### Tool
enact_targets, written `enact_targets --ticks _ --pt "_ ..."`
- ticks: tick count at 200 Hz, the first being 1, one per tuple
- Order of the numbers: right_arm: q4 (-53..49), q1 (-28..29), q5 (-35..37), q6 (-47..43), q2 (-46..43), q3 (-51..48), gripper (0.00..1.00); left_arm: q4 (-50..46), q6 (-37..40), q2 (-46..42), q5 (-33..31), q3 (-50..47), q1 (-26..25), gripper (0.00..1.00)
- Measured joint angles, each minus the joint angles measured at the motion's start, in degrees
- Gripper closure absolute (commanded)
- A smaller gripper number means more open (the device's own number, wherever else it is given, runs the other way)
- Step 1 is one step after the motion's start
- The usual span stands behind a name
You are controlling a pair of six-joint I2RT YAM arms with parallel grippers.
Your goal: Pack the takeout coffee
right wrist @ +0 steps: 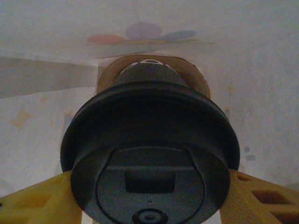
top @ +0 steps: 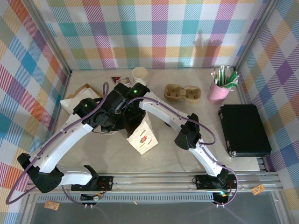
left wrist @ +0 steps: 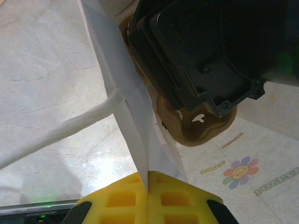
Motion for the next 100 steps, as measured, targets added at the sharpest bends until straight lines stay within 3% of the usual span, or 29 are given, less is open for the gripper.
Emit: enact_targets --ticks 100 --pt "-5.0 0.2 1.7 -0.2 1.2 3.9 0.54 -1.0 -0.1 0.0 -0.9 0.4 -1.0 1.00"
